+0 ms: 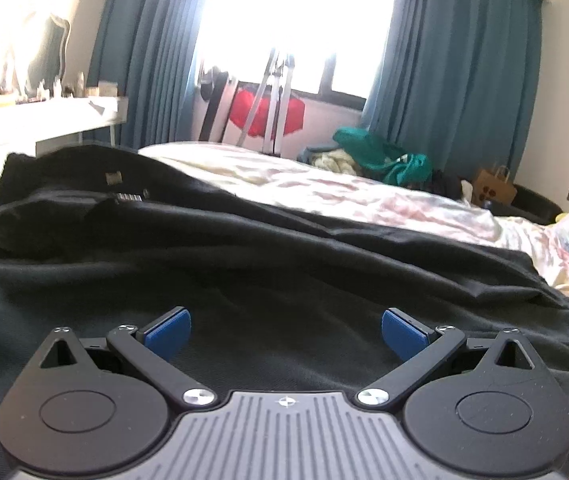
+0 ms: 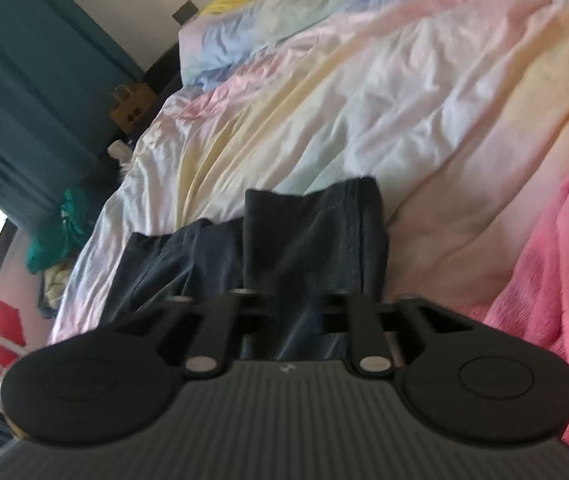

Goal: Fold clothes

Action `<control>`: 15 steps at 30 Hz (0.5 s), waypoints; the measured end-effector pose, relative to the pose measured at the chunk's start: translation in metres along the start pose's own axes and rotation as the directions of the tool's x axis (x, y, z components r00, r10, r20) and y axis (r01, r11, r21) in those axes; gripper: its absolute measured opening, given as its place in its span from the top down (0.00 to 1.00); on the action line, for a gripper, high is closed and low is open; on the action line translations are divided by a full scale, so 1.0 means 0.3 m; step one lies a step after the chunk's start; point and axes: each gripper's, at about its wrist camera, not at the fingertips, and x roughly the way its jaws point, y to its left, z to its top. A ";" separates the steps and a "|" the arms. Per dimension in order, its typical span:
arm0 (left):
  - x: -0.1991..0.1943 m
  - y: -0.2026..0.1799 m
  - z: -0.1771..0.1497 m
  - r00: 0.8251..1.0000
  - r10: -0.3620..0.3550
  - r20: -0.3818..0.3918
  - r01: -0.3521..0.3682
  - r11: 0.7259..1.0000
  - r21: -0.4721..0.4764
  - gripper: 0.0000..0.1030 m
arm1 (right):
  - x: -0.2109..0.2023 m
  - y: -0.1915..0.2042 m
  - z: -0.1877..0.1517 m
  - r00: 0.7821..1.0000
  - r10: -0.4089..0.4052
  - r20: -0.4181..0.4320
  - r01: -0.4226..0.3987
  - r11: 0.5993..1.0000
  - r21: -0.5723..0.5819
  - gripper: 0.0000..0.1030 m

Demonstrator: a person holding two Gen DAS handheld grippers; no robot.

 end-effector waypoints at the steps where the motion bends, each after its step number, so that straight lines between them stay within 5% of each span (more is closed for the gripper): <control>1: -0.011 0.001 0.002 1.000 0.003 0.007 -0.003 1.000 -0.001 0.00 | 0.003 -0.002 -0.003 1.000 -0.016 0.001 0.016 1.000 -0.001 0.39; 7: -0.042 0.006 0.012 1.000 0.022 0.009 -0.022 0.999 -0.024 0.00 | 0.053 -0.068 -0.006 0.993 -0.115 -0.007 0.115 0.992 0.057 0.39; 12: -0.044 0.006 0.010 1.000 0.022 -0.003 -0.022 0.998 -0.052 0.00 | 0.142 -0.120 -0.012 0.990 0.022 -0.136 -0.001 0.988 0.152 0.40; 15: -0.035 0.025 0.018 1.000 0.021 -0.020 -0.023 0.996 -0.088 0.00 | 0.137 -0.065 -0.006 0.990 0.070 -0.123 -0.064 0.997 0.052 0.54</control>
